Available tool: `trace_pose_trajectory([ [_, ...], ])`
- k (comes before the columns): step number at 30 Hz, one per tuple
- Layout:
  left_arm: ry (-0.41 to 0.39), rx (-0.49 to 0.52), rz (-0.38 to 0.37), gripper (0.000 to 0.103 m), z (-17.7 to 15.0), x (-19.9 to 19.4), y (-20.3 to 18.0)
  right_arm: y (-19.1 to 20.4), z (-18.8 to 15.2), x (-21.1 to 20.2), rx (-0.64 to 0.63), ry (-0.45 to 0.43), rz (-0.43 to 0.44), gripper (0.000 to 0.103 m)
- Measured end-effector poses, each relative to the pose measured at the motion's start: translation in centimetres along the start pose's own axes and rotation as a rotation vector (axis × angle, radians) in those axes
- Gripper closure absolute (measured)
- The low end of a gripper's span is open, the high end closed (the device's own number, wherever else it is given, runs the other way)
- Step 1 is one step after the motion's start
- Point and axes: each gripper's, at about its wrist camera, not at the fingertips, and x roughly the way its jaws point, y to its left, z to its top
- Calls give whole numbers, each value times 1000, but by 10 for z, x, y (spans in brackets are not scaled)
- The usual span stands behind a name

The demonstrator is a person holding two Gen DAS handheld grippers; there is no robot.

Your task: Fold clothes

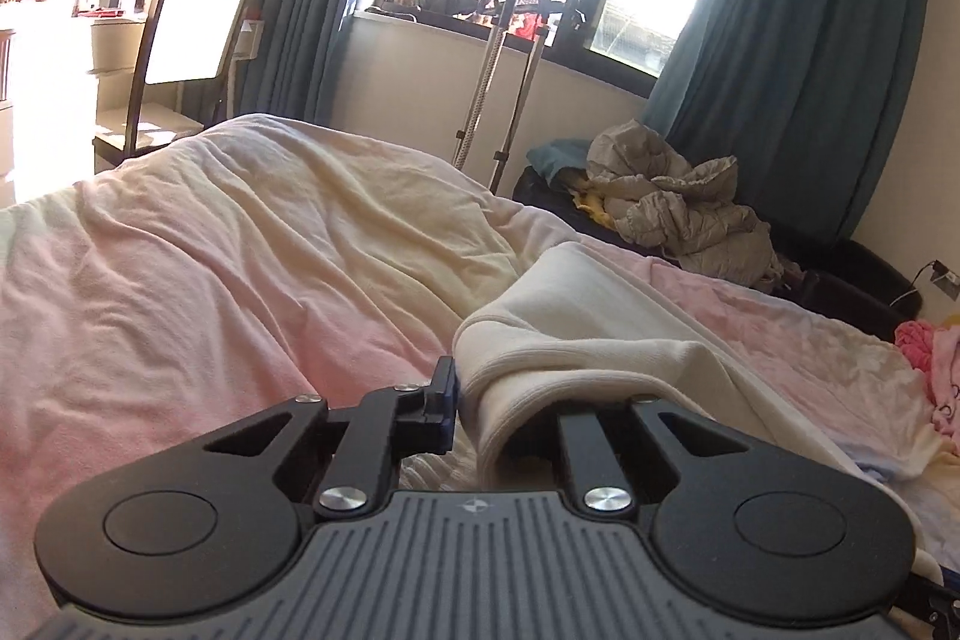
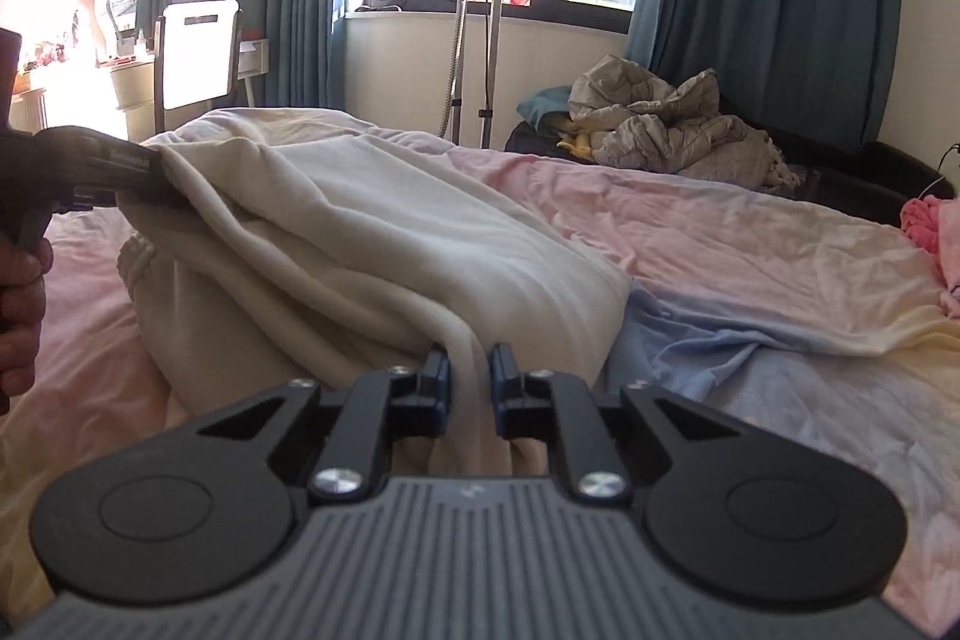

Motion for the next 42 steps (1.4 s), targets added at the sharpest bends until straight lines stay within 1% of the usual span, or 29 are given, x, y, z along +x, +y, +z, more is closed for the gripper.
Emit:
trace_pose_trajectory([
  [2,-15,-29,-19,92,2,-8,1,6,-2,-6,-49,-2,-19,91],
  [5,-32,-55,-19,93,6,-22,4,21,-8,-10,-179,4,-44,92],
  [7,-4,-57,-2,93,3,-19,9,29,-14,-9,-245,26,-42,92],
  [9,39,-37,34,92,-3,-8,9,29,-22,1,-256,68,-27,92],
  [11,54,-21,57,91,-7,-1,9,28,-26,10,-254,94,-18,92],
  [14,59,-30,64,88,-10,2,11,24,-28,15,-223,101,-8,91],
  [20,67,-38,69,86,-11,-3,12,19,-28,17,-169,95,13,90],
  [21,69,-40,72,85,-11,-4,11,19,-28,16,-167,93,13,89],
  [22,77,-49,78,79,-11,-5,11,21,-28,16,-166,91,13,88],
  [23,95,-70,86,70,-10,-6,13,23,-29,15,-164,90,11,87],
  [24,114,-92,95,63,-9,-6,15,24,-28,15,-164,88,7,87],
  [25,135,-117,97,50,-9,-7,17,24,-28,15,-163,87,3,86],
  [26,156,-157,87,44,-9,-8,22,25,-28,14,-159,86,1,86],
  [27,175,-201,73,43,-8,-9,27,24,-28,14,-149,86,3,86],
  [29,205,-261,49,34,-9,-10,33,21,-26,13,-126,84,8,84],
  [31,243,-343,15,30,-13,-11,40,15,-24,13,-73,86,20,83],
  [32,260,-387,-8,28,-16,-12,44,12,-22,12,-44,88,26,81],
  [34,309,-497,-78,24,-26,-9,51,5,-19,12,15,91,38,78],
  [35,334,-552,-113,23,-31,-8,55,1,-18,12,48,91,46,74],
  [36,373,-630,-148,23,-40,-4,59,-3,-17,12,85,89,55,70],
  [38,424,-738,-176,23,-54,3,64,-10,-16,14,143,94,68,65],
  [40,438,-836,-195,25,-67,7,71,-14,-16,14,181,102,73,61],
  [42,431,-895,-207,26,-73,8,77,-17,-15,12,229,110,81,60],
])
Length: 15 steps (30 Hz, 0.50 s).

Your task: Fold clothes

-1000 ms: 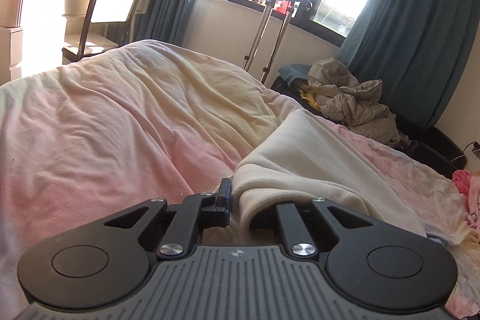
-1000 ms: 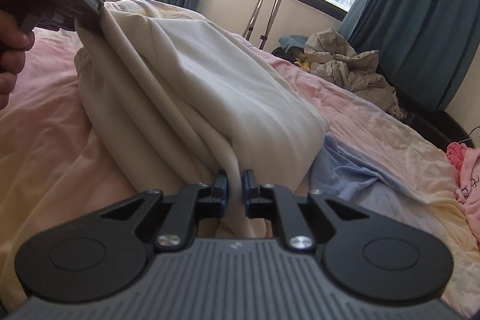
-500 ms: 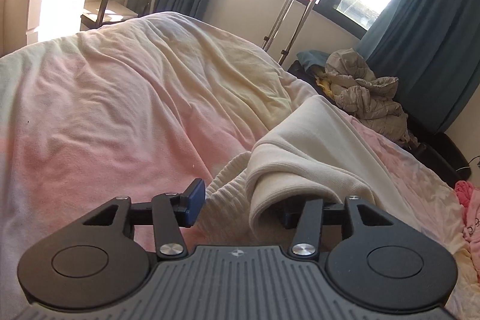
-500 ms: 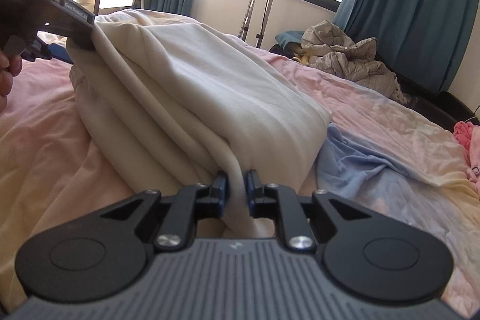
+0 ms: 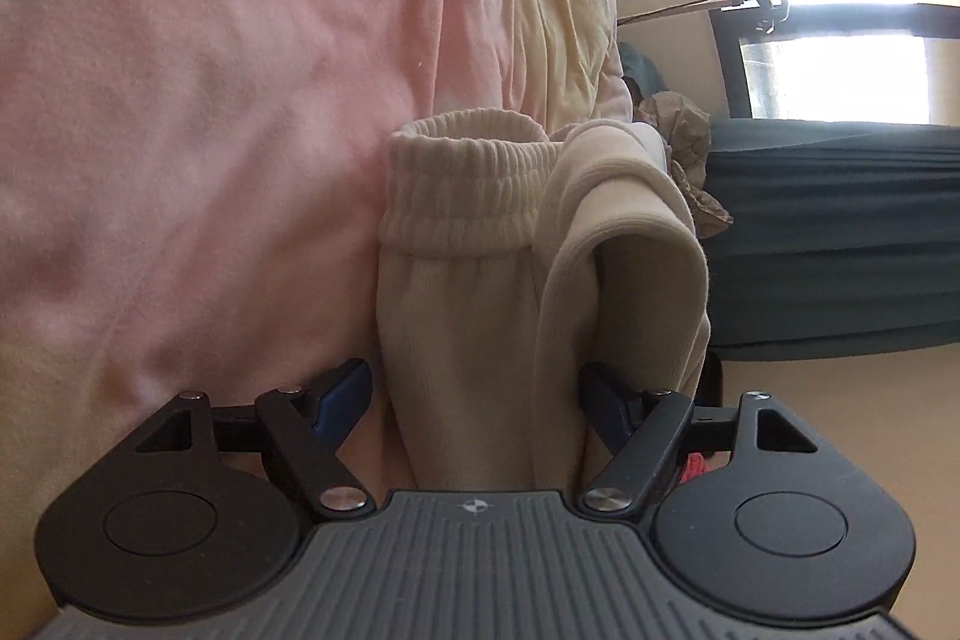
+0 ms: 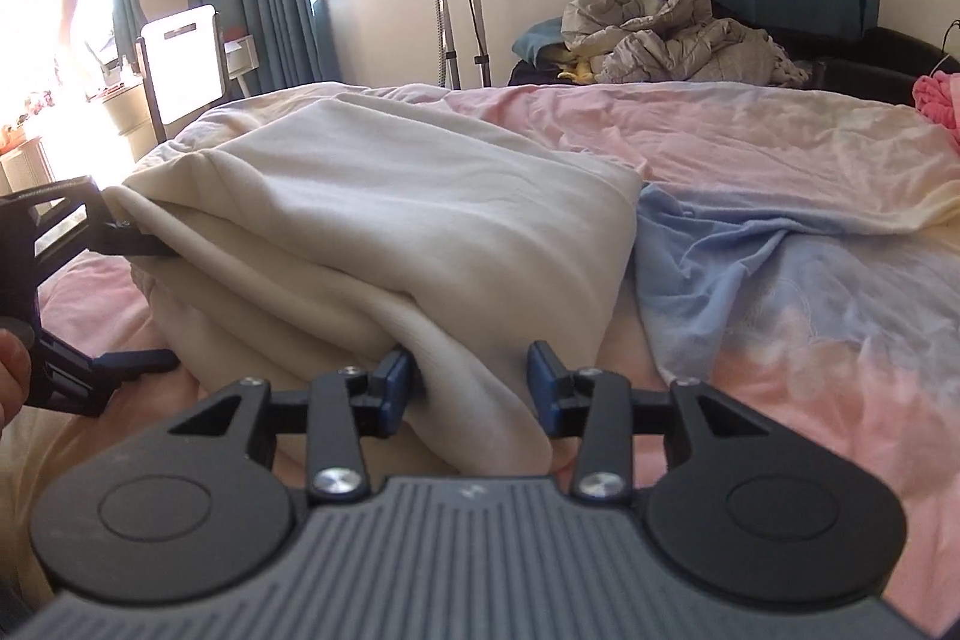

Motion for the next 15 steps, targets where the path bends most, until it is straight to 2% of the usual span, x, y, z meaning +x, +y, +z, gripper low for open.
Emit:
trace_pose_trajectory([
  [4,-3,-88,-37,38,2,8,16,-10,9,-12,148,-8,63,60],
  [7,-9,-114,-59,45,4,16,20,-29,19,-26,321,-49,174,59],
  [10,-31,-132,-86,45,3,20,21,-52,26,-33,475,-85,243,47],
  [15,-64,-138,-179,46,-1,20,19,-92,22,1,707,-8,207,43],
])
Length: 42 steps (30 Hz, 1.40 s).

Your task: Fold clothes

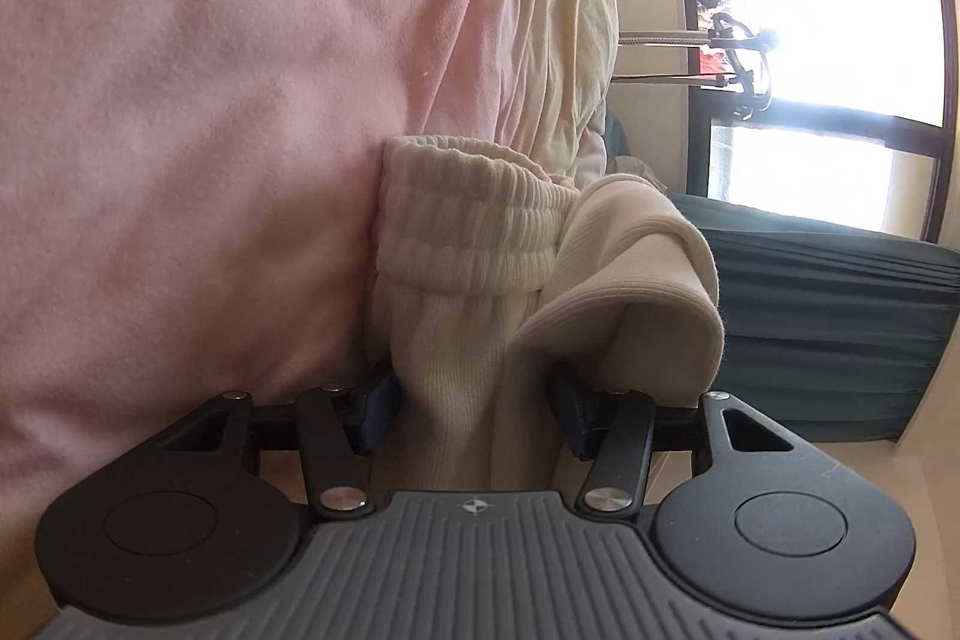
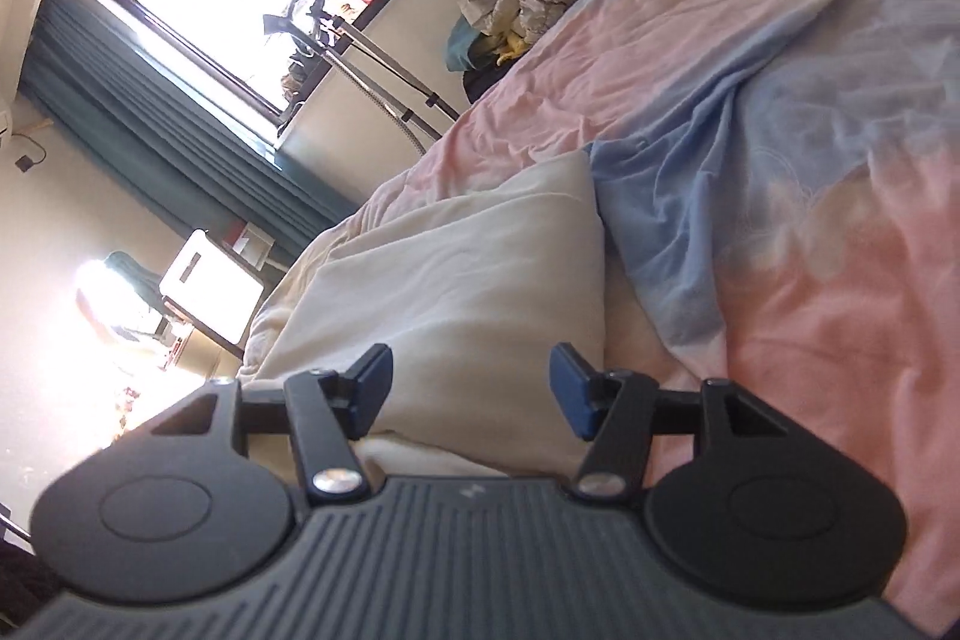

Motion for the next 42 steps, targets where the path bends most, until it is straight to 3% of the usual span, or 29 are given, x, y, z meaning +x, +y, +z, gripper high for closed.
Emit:
trace_pose_trajectory([
  [3,16,-13,-57,47,0,-1,1,-20,12,24,93,45,-3,42],
  [6,14,-18,-29,43,0,3,6,-34,21,47,157,93,26,36],
  [8,14,-7,-30,34,0,6,7,-39,24,58,176,103,46,30],
  [13,16,51,-32,22,0,16,0,-40,27,82,155,115,77,18],
  [19,0,88,-38,25,0,21,-3,-32,27,99,107,107,51,19],
  [23,-15,105,-19,40,-1,20,-6,-26,24,102,66,96,-5,38],
  [27,-31,101,-7,48,-2,19,-11,-17,24,98,-2,85,-26,55],
  [35,-65,158,-8,67,-6,5,-29,26,29,76,-135,-18,-20,70],
  [42,-38,141,-71,72,-9,0,-41,67,29,44,-277,-99,0,73],
])
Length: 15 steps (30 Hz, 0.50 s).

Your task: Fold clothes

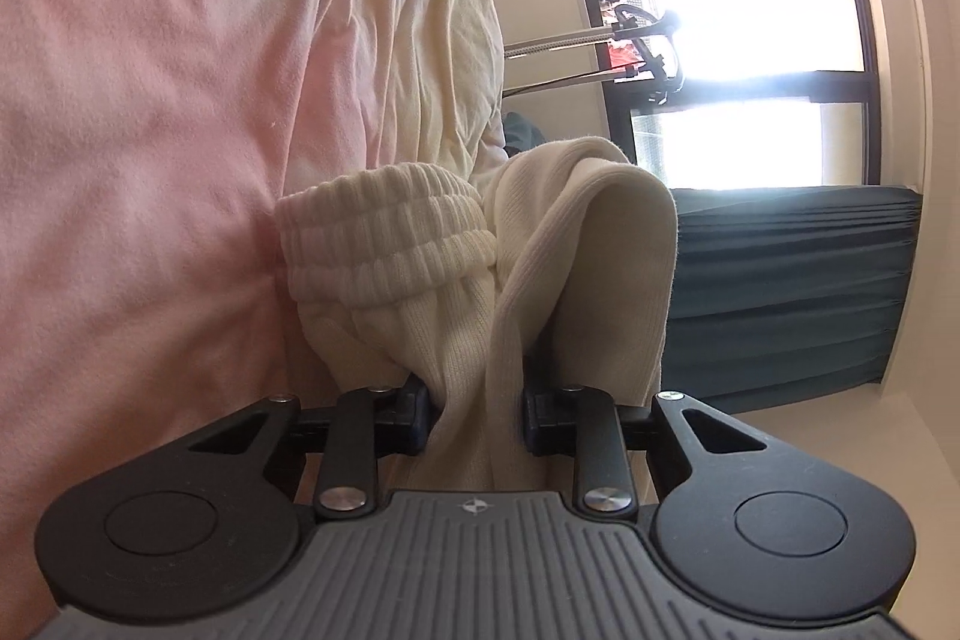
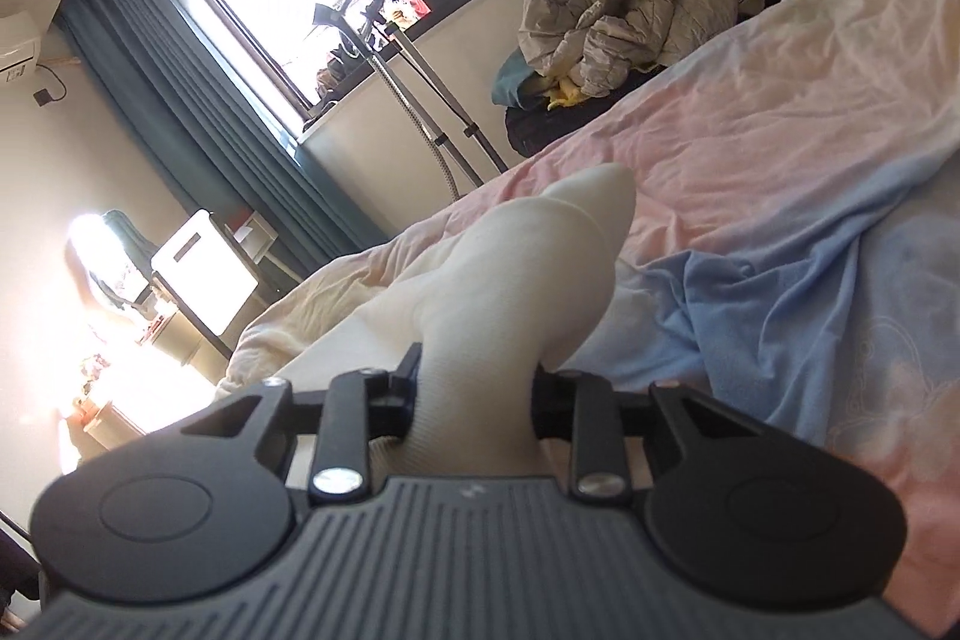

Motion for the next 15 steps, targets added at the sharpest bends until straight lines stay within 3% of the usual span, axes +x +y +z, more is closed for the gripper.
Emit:
trace_pose_trajectory([
  [3,35,-31,-2,72,-3,4,6,5,3,-13,-32,-22,-10,73],
  [10,60,-51,37,66,-2,13,17,-18,-6,-5,13,24,-42,72],
  [15,83,-40,56,45,0,23,22,-54,-17,10,158,77,-56,67],
])
